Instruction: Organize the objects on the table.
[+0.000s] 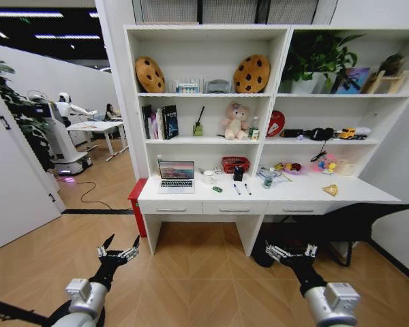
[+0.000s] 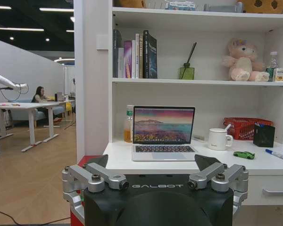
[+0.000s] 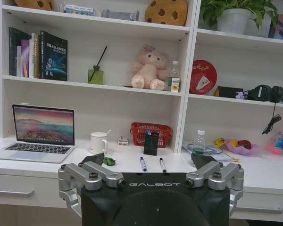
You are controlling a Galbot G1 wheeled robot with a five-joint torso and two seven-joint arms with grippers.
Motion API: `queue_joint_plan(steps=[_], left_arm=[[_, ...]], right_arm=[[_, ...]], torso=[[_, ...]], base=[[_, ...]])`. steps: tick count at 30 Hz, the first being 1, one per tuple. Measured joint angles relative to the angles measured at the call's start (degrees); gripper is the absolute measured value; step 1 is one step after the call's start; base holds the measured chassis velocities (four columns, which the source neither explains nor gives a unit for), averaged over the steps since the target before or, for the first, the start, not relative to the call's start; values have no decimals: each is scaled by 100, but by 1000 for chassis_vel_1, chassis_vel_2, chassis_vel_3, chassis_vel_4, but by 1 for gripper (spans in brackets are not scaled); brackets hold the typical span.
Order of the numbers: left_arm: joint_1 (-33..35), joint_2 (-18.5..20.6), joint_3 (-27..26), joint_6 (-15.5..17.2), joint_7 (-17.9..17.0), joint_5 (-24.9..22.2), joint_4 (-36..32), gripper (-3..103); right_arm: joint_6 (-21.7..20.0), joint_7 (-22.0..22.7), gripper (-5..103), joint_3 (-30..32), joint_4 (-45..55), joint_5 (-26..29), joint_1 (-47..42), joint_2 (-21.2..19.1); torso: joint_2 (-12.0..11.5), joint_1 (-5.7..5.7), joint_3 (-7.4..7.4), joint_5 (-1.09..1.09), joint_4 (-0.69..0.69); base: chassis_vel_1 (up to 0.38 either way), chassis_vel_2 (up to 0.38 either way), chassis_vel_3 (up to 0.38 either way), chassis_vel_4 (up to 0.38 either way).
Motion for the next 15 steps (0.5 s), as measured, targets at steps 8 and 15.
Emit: queue_joint_plan(steps=[8,15], left_arm=[[6,0,6,1,4,5,-1,100],[8,1,1,-2,20,5,21,100]], right_arm=[[16,12,100,-27,-2,0,-5,32],[20,17,100,-60,-4,-8,16,37]], torso=[[-1,1,0,-2,0],[-1,1,0,-3,0]], base=[[-245,242,242,-235],[-324,313,309,-316]])
